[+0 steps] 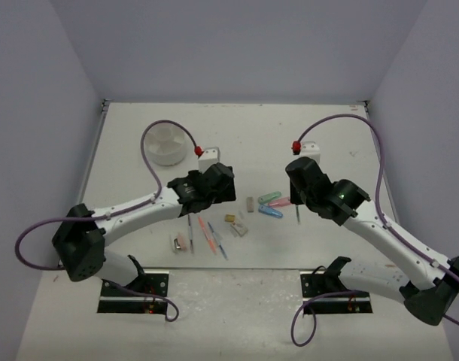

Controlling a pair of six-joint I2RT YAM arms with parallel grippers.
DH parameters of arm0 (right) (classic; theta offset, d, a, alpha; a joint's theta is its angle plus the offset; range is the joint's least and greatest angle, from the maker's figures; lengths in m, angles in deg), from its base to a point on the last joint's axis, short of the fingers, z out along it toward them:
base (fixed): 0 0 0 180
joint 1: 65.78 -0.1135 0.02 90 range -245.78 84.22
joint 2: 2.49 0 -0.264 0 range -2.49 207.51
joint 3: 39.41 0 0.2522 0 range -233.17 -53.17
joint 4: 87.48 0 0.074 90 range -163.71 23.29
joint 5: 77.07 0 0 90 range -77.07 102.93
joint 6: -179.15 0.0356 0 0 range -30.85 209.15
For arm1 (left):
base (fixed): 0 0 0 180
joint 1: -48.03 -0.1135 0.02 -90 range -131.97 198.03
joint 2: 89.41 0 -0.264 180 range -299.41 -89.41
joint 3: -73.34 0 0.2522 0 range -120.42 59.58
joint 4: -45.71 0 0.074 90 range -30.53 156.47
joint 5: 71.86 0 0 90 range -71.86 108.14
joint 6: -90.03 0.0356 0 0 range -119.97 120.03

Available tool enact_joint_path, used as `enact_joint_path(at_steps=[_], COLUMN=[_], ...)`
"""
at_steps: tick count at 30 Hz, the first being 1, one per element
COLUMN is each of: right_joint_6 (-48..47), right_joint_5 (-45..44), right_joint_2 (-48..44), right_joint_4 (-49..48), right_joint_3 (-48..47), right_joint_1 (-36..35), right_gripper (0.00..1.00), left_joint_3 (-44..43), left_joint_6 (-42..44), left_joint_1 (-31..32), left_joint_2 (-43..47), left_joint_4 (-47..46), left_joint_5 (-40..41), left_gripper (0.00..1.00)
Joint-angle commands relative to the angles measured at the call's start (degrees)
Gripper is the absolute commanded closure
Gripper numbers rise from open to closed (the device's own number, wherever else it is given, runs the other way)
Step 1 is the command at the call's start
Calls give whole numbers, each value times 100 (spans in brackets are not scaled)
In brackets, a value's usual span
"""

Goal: Sort the stationery into containers
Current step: Pick up the pen cap from the center of the board.

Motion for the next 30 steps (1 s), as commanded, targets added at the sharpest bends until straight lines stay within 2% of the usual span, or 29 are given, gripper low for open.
enact_joint_path(at_steps=[1, 5, 6, 12, 30], right_joint_6=[72, 40, 26, -34, -157], right_joint_5=[-318, -254, -246, -267, -167], right_joint_2=[-594, -911, -954, -1086, -1163], right_joint_4=[191, 271, 278, 269, 148], right_joint_3=[59, 98, 116, 285, 373], right_joint_1=[81, 95, 95, 95, 95], right_gripper=[100, 100, 100, 100, 100], left_joint_3=[-1016, -1483, -1548, -1782, -1886], left_joint_6=[-286, -361, -389, -636, -1139], left_joint_1=[287, 384, 405, 549, 812], left_joint_2=[-1080, -1879, -2041, -2636, -3097], left_joint_4=[-274, -279, -277, -129, 377], left_joint_5=[440, 323, 300, 275, 496], left_gripper=[33, 60, 62, 60, 62])
